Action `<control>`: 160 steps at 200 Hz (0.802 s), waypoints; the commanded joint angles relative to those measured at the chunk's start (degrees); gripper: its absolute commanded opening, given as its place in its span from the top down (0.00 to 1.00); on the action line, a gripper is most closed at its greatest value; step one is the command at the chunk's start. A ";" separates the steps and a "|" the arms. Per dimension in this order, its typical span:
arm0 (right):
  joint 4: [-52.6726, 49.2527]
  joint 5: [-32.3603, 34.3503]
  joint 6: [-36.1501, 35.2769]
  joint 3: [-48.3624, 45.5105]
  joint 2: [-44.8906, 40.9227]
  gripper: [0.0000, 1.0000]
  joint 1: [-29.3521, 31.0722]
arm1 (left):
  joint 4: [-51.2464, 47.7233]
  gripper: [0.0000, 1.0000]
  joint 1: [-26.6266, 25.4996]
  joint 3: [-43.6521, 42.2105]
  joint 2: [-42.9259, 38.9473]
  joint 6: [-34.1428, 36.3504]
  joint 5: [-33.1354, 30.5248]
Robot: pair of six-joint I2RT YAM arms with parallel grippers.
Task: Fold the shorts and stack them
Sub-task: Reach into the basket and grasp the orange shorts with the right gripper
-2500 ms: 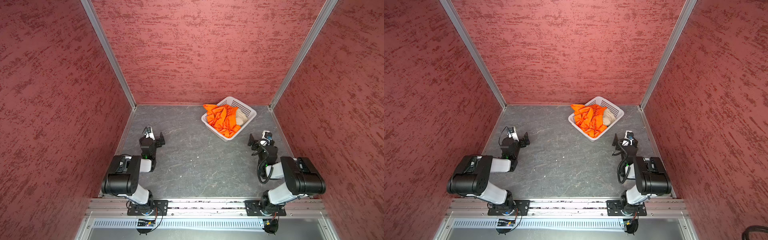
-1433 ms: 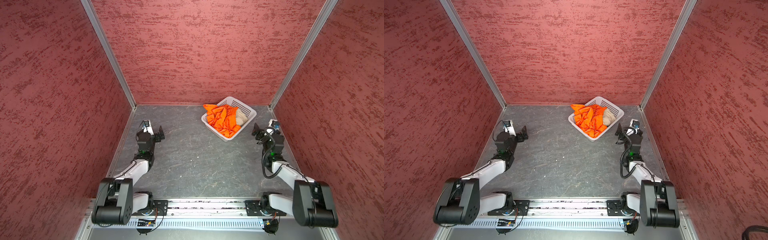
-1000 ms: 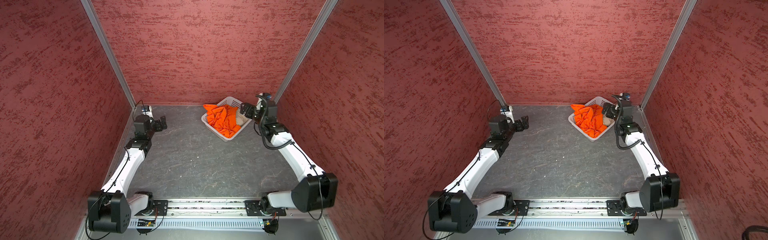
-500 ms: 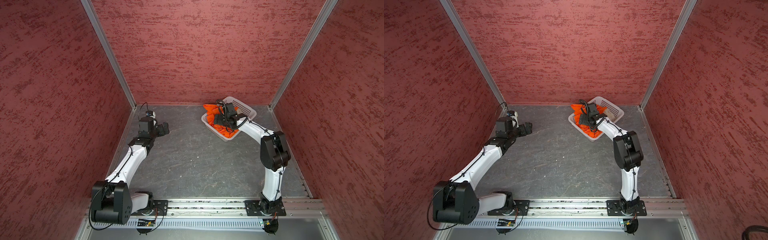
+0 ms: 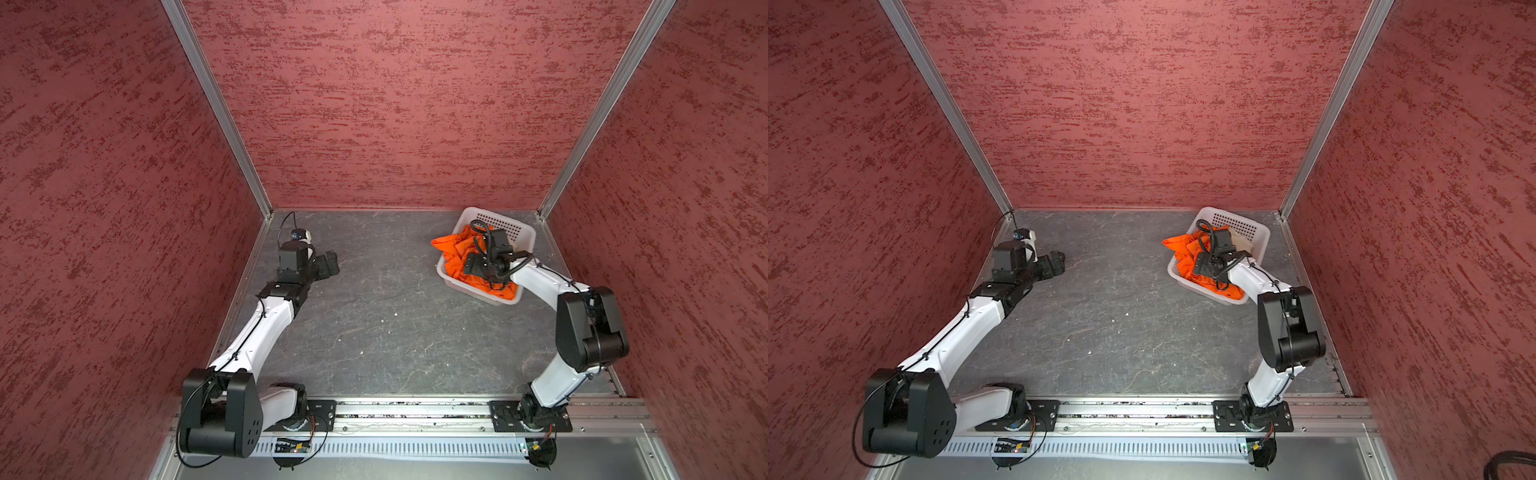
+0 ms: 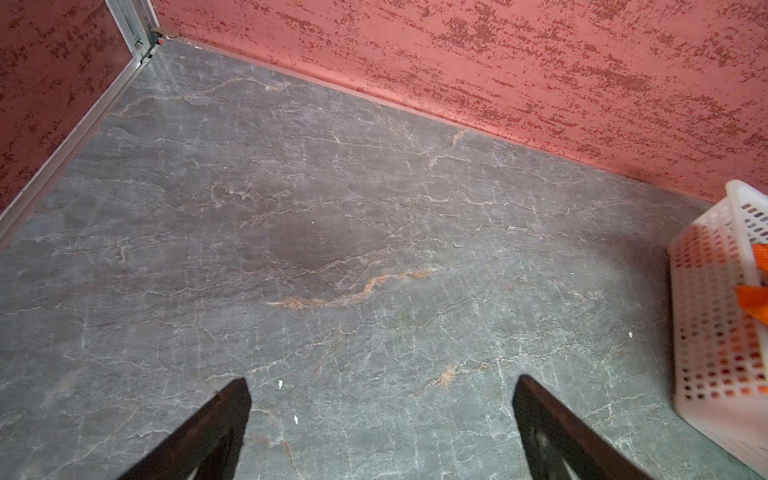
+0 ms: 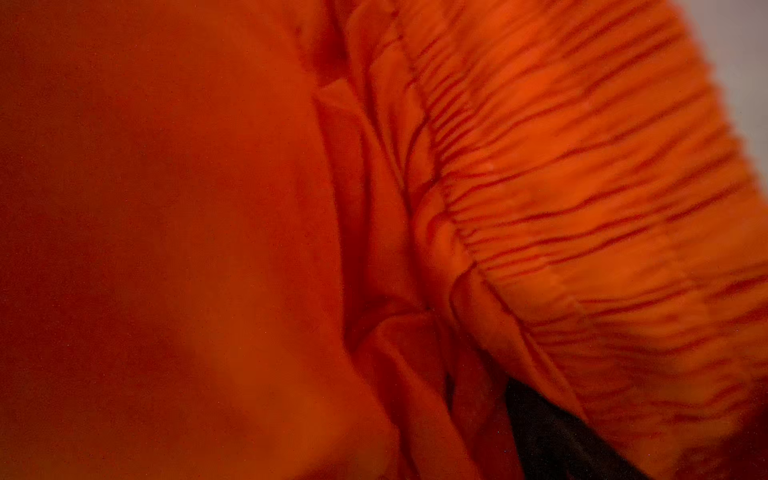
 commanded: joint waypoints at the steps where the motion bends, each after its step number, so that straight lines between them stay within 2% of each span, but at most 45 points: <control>1: -6.51 4.81 -4.35 -1.79 -4.11 0.06 -5.36 | 0.57 0.01 -0.31 -0.94 -1.86 -0.30 0.72; 17: -9.28 5.92 -6.69 0.50 -7.64 0.05 -5.56 | 0.25 0.00 -0.30 -1.12 -2.26 -0.30 1.07; 41: -11.55 1.12 -5.71 4.47 -11.80 0.05 -4.11 | 0.39 0.01 -0.53 -1.06 -2.63 -0.72 1.92; 60: -10.40 -0.84 -4.77 6.01 -11.92 0.05 -2.58 | 1.21 0.01 -0.63 -1.14 -2.64 -1.00 2.44; 113: -7.25 -2.91 -6.16 9.16 -0.68 0.05 -2.57 | 2.13 0.01 -0.70 -1.28 -1.69 -1.35 3.11; 134: -4.27 -6.12 -8.61 8.38 2.50 0.23 -2.58 | 2.59 0.01 -0.65 -1.88 -1.73 -1.44 3.13; 143: -2.57 -8.95 -10.14 7.68 3.14 0.33 -2.48 | 2.53 0.01 -0.65 -1.92 -1.67 -1.35 3.15; 160: 0.24 -15.09 -15.17 6.13 3.50 0.44 -2.27 | 2.74 0.00 -0.68 -1.97 -1.58 -1.24 3.36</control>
